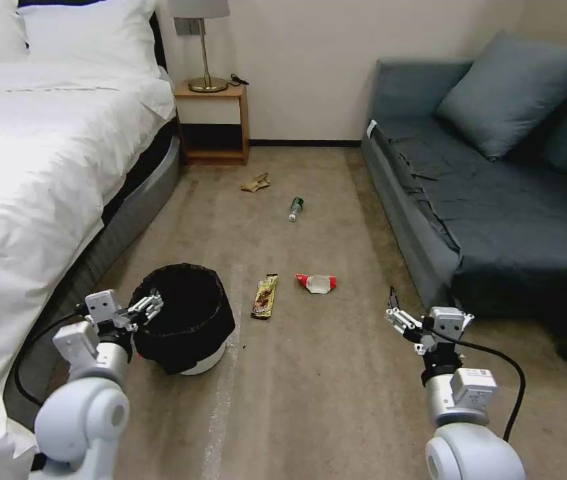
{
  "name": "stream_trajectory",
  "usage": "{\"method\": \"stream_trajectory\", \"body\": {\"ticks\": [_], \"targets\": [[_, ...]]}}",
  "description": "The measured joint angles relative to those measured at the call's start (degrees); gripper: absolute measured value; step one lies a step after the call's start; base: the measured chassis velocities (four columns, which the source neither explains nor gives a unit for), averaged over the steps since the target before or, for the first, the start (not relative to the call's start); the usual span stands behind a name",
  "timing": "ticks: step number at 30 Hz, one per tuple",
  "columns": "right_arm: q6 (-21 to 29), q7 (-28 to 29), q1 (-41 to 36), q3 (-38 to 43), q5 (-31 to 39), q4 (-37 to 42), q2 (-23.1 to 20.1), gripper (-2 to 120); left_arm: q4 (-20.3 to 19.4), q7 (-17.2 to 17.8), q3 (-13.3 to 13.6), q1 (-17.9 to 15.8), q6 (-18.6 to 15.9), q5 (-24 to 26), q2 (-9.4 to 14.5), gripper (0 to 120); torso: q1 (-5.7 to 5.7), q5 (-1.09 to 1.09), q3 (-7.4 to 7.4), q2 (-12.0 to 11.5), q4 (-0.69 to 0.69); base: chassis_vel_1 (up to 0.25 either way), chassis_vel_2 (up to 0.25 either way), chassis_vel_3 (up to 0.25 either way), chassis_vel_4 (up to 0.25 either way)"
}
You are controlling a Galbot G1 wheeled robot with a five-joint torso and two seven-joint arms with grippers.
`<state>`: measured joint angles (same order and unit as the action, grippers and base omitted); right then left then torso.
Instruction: Pick up the trash bin, then pick up the garbage on the floor and place it into the trash bin.
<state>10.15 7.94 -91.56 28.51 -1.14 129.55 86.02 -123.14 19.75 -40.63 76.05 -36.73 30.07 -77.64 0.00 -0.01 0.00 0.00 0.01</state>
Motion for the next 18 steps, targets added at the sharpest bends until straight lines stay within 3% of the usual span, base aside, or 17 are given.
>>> {"method": "stream_trajectory", "body": {"ticks": [5, 6, 7, 9, 10, 15, 16, 17, 18], "targets": [[-0.11, 0.00, -0.18, -0.32, -0.36, -0.17, -0.05, 100, 2.32, 0.84, 0.02, -1.88, -0.65, 1.22, 1.30, 100, 0.00, 0.00, 0.00, 0.00, 0.00, 0.000, 0.000, 0.000, 0.000], [-0.21, -0.05, -0.49, -0.59, -0.72, -0.37, -0.13, 100, 6.59, 2.21, 0.23, -5.64, -1.67, 2.84, 3.27, 100, 0.00, 0.00, 0.01, 0.00, -0.02, 0.000, 0.000, 0.000, 0.000], [-0.23, -0.07, -0.66, -0.61, -0.90, -0.46, -0.15, 100, 8.66, 2.70, 0.41, -7.38, -2.18, 3.32, 4.25, 100, 0.00, 0.00, 0.01, 0.00, -0.02, 0.000, 0.000, 0.000, 0.000], [-0.27, -0.10, -0.76, -0.61, -1.01, -0.53, -0.16, 100, 9.90, 3.02, 0.57, -8.30, -2.44, 3.65, 4.80, 100, 0.00, 0.00, 0.01, 0.00, -0.02, 0.000, 0.000, 0.000, 0.000], [-0.41, -0.12, -0.85, -0.48, -1.28, -0.65, -0.13, 100, 12.42, 3.93, 0.87, -10.11, -3.13, 4.26, 6.00, 100, 0.00, 0.00, 0.01, 0.00, -0.01, 0.000, 0.000, 0.000, 0.000], [-0.69, -0.14, -1.06, -0.26, -1.63, -0.73, 0.05, 100, 15.69, 4.72, 1.35, -11.90, -4.19, 5.03, 7.19, 100, 0.00, 0.01, 0.01, 0.00, -0.01, 0.000, 0.000, 0.000, 0.000], [-0.89, -0.14, -1.19, -0.13, -1.73, -0.66, 0.24, 100, 19.26, 5.12, 2.26, -13.15, -4.47, 5.77, 7.61, 100, 0.00, 0.01, 0.01, 0.00, -0.01, 0.000, 0.000, 0.000, 0.000], [-0.89, -0.14, -1.19, -0.13, -1.73, -0.66, 0.24, 100, 19.26, 5.12, 2.26, -13.15, -4.47, 5.77, 7.61, 100, 0.00, 0.01, 0.01, 0.00, -0.01, 0.000, 0.000, 0.000, 0.000], [-0.94, -0.14, -1.20, -0.05, -1.74, -0.53, 0.34, 100, 21.88, 5.18, 3.00, -14.14, -4.58, 6.29, 7.69, 100, 0.00, 0.00, 0.01, 0.00, -0.01, 0.000, 0.000, 0.000, 0.000]]}}
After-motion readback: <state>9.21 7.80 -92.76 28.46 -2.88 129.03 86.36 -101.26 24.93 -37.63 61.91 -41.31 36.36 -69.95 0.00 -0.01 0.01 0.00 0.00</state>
